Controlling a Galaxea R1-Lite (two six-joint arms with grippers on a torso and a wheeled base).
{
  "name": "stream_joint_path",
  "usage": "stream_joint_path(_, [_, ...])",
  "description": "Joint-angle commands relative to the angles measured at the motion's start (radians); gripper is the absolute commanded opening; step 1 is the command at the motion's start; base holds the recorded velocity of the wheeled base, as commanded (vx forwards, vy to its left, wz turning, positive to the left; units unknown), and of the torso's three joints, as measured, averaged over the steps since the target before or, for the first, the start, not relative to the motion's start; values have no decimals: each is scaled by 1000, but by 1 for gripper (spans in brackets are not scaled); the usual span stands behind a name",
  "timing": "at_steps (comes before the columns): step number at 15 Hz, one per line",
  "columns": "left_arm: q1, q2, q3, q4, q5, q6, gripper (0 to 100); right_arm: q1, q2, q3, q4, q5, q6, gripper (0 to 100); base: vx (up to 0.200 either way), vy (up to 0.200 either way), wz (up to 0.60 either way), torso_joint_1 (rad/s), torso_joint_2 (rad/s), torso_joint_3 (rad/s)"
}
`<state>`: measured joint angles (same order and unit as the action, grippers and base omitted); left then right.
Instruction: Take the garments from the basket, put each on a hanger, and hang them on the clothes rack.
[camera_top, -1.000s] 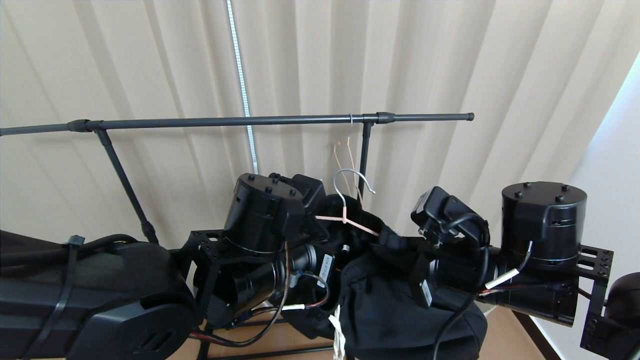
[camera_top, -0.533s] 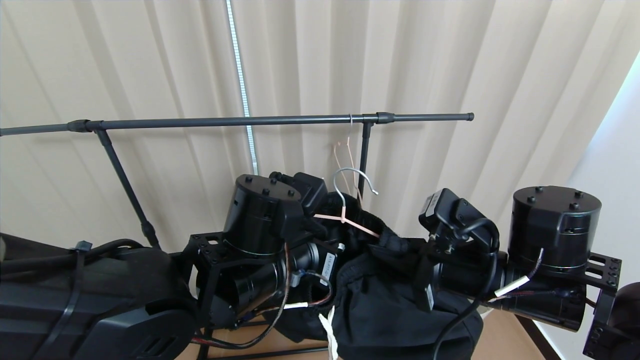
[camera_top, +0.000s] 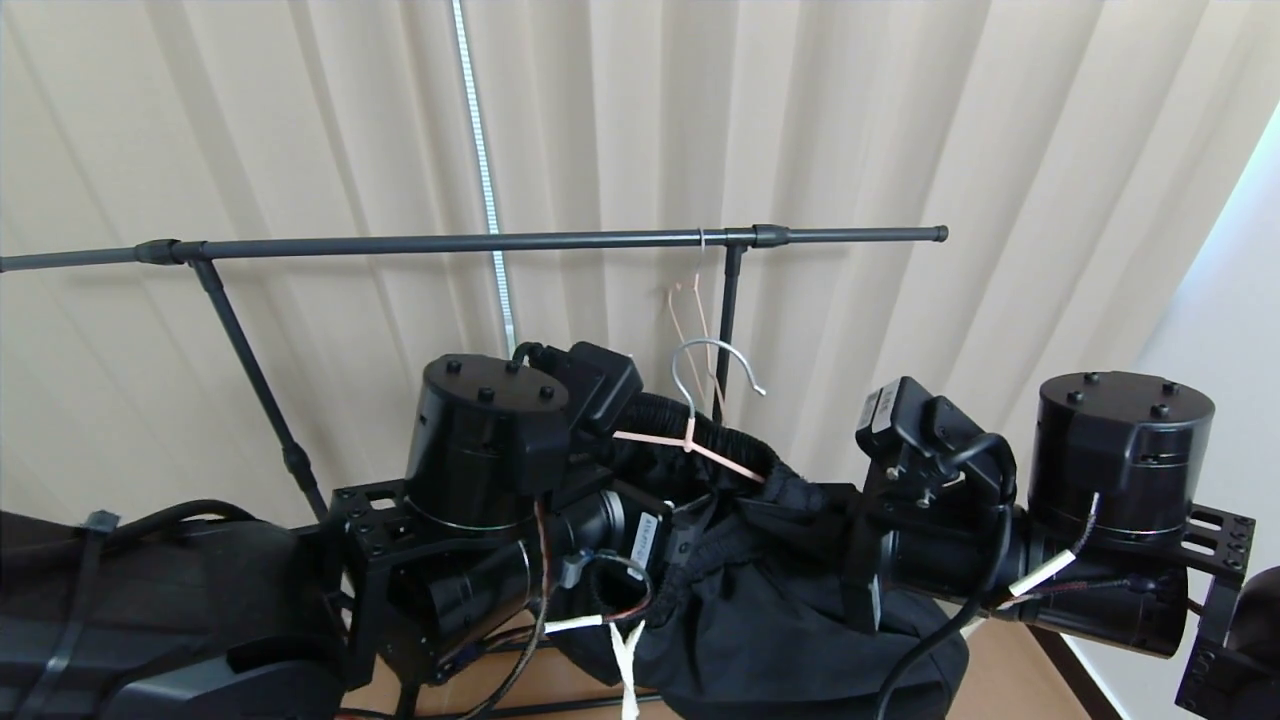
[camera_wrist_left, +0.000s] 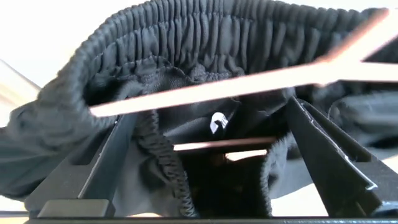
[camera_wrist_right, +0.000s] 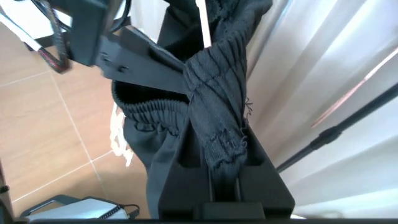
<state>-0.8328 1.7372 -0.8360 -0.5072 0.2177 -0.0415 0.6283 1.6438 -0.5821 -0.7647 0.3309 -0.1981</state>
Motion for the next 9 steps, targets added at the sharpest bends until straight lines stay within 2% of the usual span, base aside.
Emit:
stream_joint_path(1, [-3, -94, 61, -1, -8, 26, 100, -42, 5, -5, 1, 33, 0, 0, 0, 0, 0, 0, 0, 0])
stream_joint_path(5, [-3, -148, 129, -2, -50, 77, 100, -76, 14, -18, 1, 54, 3, 0, 0, 0, 0, 0, 0, 0])
stream_joint_path(9, [3, -209, 179, -40, -63, 101, 100, -128, 50, -30, 1, 135, 2, 0, 0, 0, 0, 0, 0, 0])
